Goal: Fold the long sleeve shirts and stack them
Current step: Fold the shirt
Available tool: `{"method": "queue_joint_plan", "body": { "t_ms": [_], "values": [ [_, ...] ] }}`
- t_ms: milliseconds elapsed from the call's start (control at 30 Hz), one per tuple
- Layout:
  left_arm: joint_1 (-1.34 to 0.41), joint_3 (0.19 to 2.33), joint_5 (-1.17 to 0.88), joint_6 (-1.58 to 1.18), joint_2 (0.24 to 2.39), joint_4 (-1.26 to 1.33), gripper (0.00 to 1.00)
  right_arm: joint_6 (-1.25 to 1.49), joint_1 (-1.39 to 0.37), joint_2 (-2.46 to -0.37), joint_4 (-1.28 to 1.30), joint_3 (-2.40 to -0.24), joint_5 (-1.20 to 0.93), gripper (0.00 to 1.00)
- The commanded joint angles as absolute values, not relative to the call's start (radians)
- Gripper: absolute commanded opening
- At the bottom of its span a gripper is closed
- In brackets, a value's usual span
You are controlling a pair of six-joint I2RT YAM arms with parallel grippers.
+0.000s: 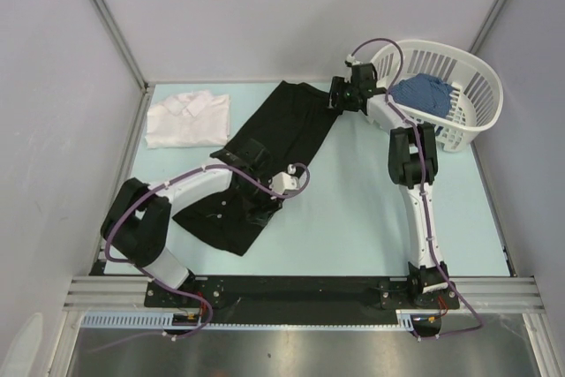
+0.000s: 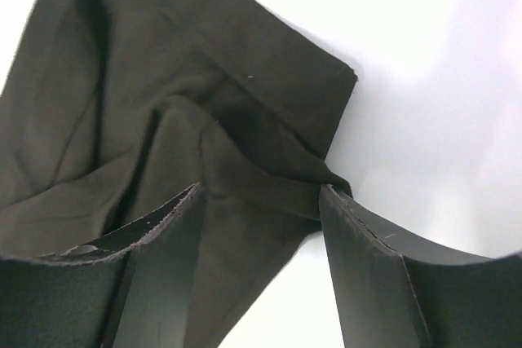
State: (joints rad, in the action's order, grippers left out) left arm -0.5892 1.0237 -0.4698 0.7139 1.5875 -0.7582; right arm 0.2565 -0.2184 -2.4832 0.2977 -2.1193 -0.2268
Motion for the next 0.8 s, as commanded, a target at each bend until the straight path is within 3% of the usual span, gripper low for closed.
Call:
{"method": "queue_joint_plan", "body": {
  "t_ms": [0,167,267,367,467,767],
  "values": [
    [-0.629,1.012,-0.405,0.664,1.589,-0.7,0.64,0.281,-0.213,-2.537,0.307,-2.206,-0.181,0.62],
    [-0.667,0.976,-0.359,0.63,1.629,-0.687,0.58,0.244,-0.212,-2.526,0.282,-2.175,-0.163,0.59],
    [-0.68,0.944,-0.33,0.637,1.64,-0.677,0.39,0.216,-0.216,-2.539,0.279,-2.192,-0.141,0.59],
    [-0.684,0.934,-0.351,0.66,1.638,-0.699,0.14,0.19,-0.219,-2.549,0.27,-2.194,-0.126,0.59],
    [-0.692,0.936,-0.397,0.686,1.628,-0.736,0.0,0.164,-0.224,-2.563,0.267,-2.21,-0.107,0.58],
    [-0.768,0.956,-0.505,0.719,1.626,-0.79,0.0,0.118,-0.242,-2.588,0.238,-2.235,-0.083,0.59]
  ]
}}
